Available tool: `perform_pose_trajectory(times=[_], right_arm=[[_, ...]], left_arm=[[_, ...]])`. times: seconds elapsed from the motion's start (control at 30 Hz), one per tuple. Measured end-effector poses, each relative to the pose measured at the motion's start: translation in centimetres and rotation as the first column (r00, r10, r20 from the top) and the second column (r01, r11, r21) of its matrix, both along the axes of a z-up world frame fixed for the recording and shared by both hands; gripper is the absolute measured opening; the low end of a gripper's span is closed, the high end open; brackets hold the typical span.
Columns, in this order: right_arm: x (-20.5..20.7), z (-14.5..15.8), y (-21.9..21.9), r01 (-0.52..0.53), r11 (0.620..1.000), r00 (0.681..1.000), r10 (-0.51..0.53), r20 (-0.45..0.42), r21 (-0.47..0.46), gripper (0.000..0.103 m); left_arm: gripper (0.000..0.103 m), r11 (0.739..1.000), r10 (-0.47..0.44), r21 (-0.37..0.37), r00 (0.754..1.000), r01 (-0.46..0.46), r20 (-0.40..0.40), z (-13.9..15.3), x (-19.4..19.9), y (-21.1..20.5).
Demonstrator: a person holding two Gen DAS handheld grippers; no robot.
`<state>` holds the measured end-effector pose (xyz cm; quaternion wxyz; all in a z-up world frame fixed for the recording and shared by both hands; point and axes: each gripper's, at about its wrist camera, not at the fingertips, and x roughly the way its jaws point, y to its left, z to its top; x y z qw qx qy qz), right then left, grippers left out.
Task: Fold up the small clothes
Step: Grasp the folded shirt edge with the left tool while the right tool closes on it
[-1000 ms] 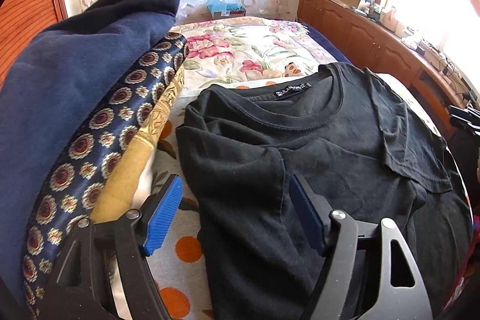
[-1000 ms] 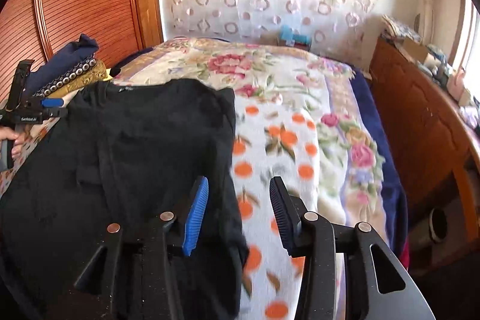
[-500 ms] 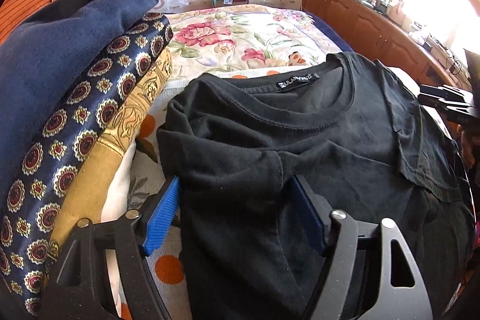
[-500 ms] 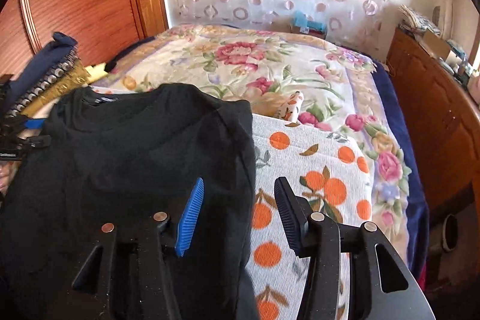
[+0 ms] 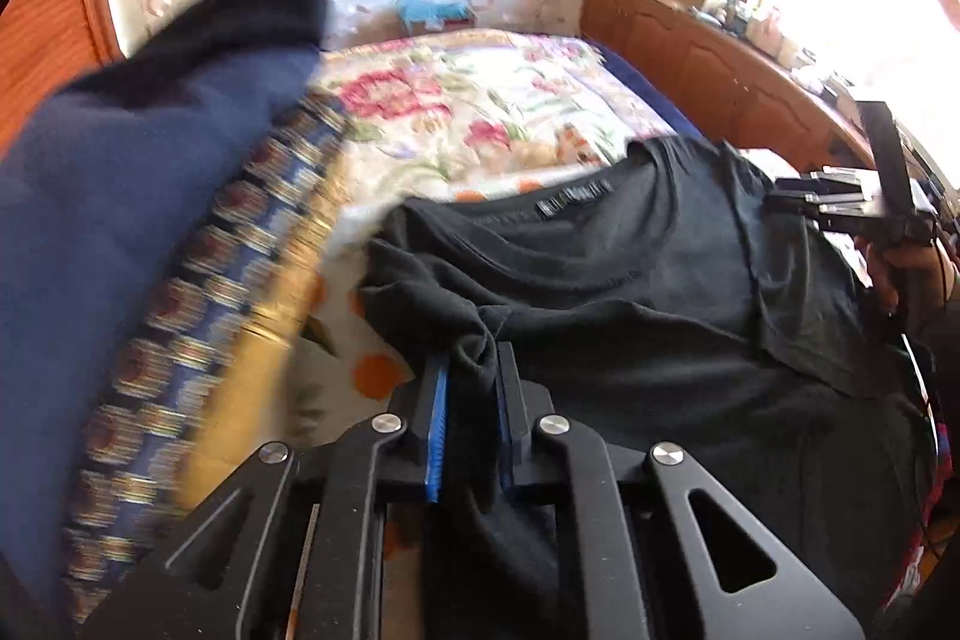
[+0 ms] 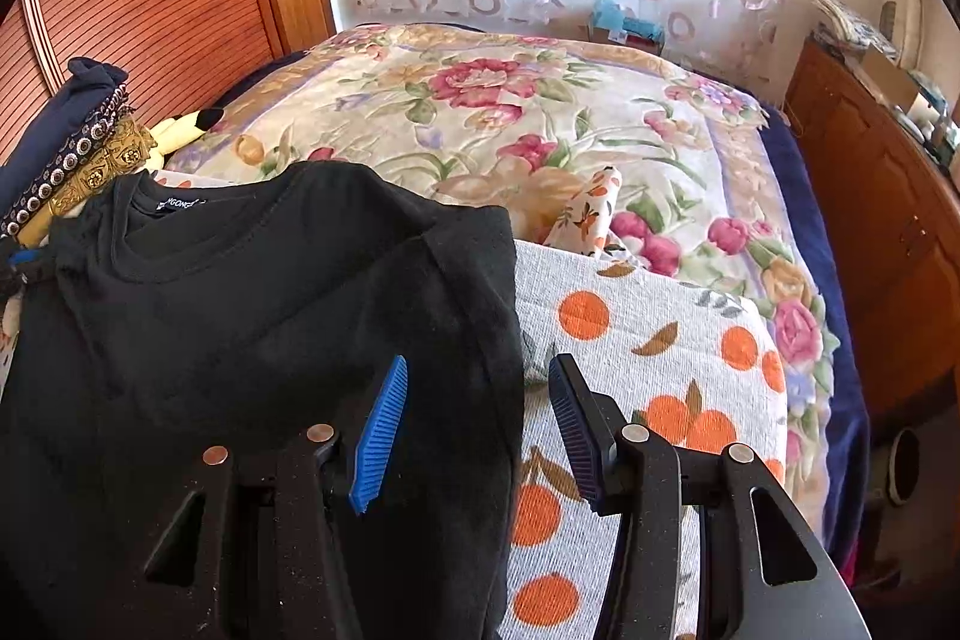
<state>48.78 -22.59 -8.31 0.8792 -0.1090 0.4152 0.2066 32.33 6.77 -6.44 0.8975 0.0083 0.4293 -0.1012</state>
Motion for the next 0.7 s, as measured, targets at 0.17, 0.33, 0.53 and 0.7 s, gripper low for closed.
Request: perform_pose_trajectory(times=[0.17, 0.33, 0.53, 0.7], right_arm=[[0.3, -0.1, -0.1, -0.001, 1.000, 1.000, 0.001, -0.006, 0.001, 0.051], [1.0, -0.1, 0.2, 0.005, 1.000, 1.000, -0.004, -0.016, 0.005, 0.051], [1.7, -0.1, 0.8, -0.016, 1.000, 0.999, 0.016, -0.037, 0.019, 0.050], [0.7, 0.7, 0.3, -0.043, 0.998, 0.998, 0.045, -0.041, 0.053, 0.007]], left_arm=[[0.014, 1.000, 0.008, 0.028, 1.000, -0.008, 0.011, 1.2, -0.3, 1.8], [0.014, 1.000, -0.005, 0.022, 1.000, 0.006, -0.002, 1.5, 0.0, 2.7], [0.013, 1.000, -0.017, -0.002, 1.000, 0.017, 0.007, 1.6, 0.0, 2.5], [0.012, 0.999, -0.027, -0.026, 0.999, 0.029, 0.044, 3.0, -1.3, 2.6]])
